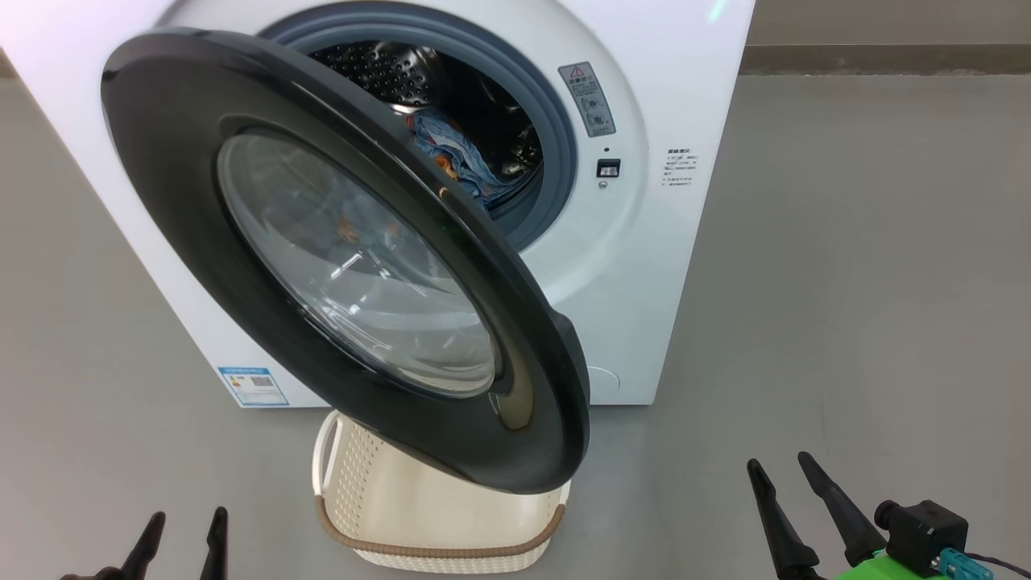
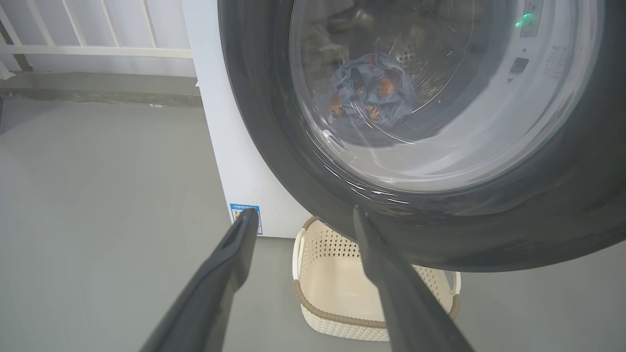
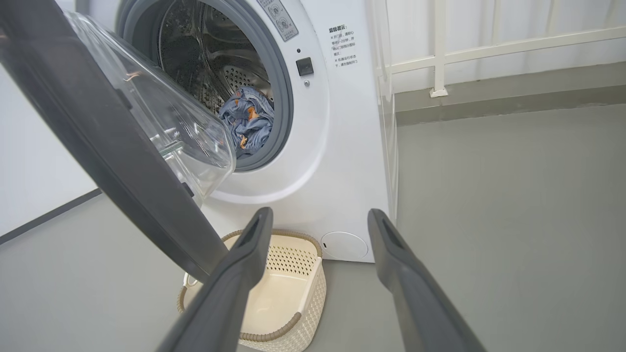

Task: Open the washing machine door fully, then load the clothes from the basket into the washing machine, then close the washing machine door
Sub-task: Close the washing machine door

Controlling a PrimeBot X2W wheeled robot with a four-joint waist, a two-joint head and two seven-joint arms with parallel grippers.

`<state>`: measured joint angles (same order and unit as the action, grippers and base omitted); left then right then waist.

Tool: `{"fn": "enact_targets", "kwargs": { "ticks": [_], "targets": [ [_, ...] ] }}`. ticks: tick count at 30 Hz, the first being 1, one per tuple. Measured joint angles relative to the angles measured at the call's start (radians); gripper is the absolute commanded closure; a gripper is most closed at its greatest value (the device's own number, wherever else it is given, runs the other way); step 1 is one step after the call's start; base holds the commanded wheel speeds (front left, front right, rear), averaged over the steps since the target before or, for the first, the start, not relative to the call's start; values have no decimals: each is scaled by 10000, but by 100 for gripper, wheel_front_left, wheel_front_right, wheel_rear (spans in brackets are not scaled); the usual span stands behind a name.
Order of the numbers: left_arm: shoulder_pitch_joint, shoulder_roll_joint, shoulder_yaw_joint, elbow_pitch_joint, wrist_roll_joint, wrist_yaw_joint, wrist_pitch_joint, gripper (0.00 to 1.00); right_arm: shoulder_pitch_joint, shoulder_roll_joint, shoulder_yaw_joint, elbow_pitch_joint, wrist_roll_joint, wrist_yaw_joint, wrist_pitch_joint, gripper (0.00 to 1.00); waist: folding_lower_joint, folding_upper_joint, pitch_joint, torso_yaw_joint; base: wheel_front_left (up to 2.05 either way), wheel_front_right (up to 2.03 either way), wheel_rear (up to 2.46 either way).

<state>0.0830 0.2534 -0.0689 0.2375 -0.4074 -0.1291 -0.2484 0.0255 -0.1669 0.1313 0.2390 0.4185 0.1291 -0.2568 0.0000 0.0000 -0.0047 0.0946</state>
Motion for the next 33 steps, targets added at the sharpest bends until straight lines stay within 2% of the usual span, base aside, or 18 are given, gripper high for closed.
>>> {"fn": "enact_targets", "kwargs": {
  "ticks": [3,4,5,6,7,14,21,27,33],
  "targets": [
    [0,-23,0,-6,2,0,0,0,-11,33,6,-19,73,0,0,0,-1,0,1,30,0,0,0],
    [0,-52,19,-13,0,0,0,0,-21,36,25,-29,79,0,2,26,0,0,3,36,0,0,0],
    [0,-98,52,-31,2,0,0,0,-53,38,48,-44,96,0,2,58,0,0,8,41,0,0,0],
    [0,-138,79,-46,4,0,0,0,-109,38,82,-65,144,0,0,96,0,0,13,45,0,0,0],
    [0,-184,111,-73,4,0,0,0,-196,42,105,-102,163,0,2,100,0,0,16,54,0,0,0],
    [14,-479,240,-395,150,0,-23,0,-1456,90,343,-823,290,0,0,100,0,0,14,204,0,0,0],
    [175,-621,274,-755,182,0,-61,0,-2823,437,627,-2199,949,0,-2,100,0,0,-85,444,0,0,0],
    [219,-782,265,-982,251,0,-69,0,-3244,692,2155,-3570,1440,0,-4,100,0,0,-239,790,0,0,0],
    [444,-853,272,-1198,251,0,-69,0,-3192,700,3624,-3661,1584,0,-4,100,0,0,-341,1047,0,0,0]
  ]
}}
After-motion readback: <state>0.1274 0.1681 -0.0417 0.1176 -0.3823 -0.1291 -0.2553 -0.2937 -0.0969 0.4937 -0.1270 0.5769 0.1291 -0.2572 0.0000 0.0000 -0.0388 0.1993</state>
